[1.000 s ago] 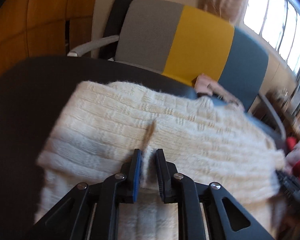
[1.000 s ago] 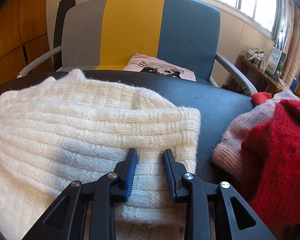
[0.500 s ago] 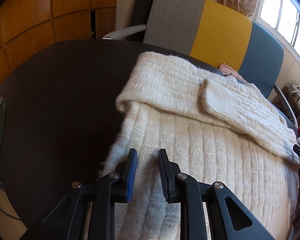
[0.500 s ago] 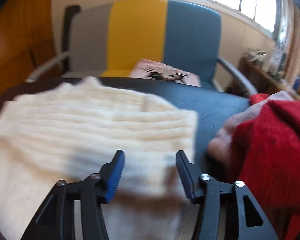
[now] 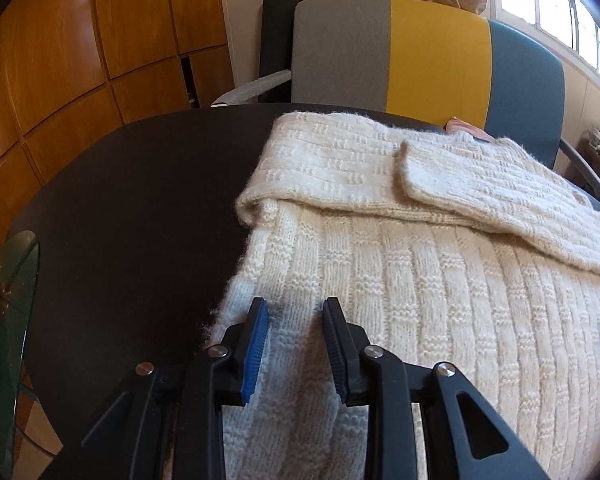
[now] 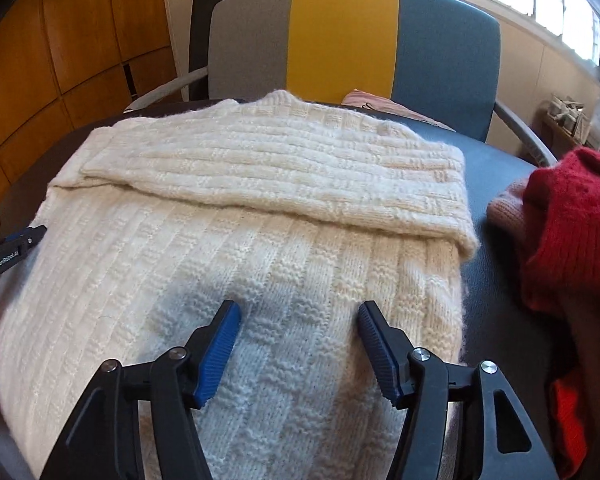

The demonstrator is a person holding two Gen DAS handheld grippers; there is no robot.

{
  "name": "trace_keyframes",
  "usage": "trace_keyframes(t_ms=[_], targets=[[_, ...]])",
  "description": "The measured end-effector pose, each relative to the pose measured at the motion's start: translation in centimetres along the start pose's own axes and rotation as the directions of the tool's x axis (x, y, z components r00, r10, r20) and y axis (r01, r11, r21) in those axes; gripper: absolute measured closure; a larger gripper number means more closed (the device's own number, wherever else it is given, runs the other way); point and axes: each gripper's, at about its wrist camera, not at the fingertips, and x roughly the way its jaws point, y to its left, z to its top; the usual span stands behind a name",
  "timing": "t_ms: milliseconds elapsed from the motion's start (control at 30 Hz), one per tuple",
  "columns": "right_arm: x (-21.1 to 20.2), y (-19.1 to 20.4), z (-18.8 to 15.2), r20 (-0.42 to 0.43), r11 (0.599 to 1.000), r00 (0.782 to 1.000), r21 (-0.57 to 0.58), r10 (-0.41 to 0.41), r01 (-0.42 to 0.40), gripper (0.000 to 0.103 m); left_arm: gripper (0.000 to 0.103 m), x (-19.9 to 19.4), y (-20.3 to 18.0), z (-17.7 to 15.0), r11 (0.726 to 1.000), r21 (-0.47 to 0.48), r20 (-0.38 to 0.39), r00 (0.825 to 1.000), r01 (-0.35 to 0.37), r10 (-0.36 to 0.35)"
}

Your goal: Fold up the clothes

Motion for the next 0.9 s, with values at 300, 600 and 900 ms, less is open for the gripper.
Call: trace_keyframes(t_ms=[300, 600, 900], targets=[[1.8, -1.6, 1.1, -0.001, 1.0, 1.0, 0.022, -0.008, 0.008, 0.033, 0.073, 1.6, -0.9, 1.8, 0.999, -0.029, -0.028, 0.999, 0.02, -0.021], [2.6, -1.7, 1.6, 0.006, 0.999, 1.0, 0.025, -0.025, 0.025, 0.029, 0.072, 2.3, -1.6, 2.4, 0.999, -0.039, -0.018, 1.0, 0.02, -0.021], [2.1, -1.3, 1.1, 0.008, 0.999, 0.999, 0.019, -0.046, 0.046, 0.027, 0.072, 1.9, -1.5, 2.2, 0.998, -0.047, -0.016, 0.999, 0.03, -0.031]])
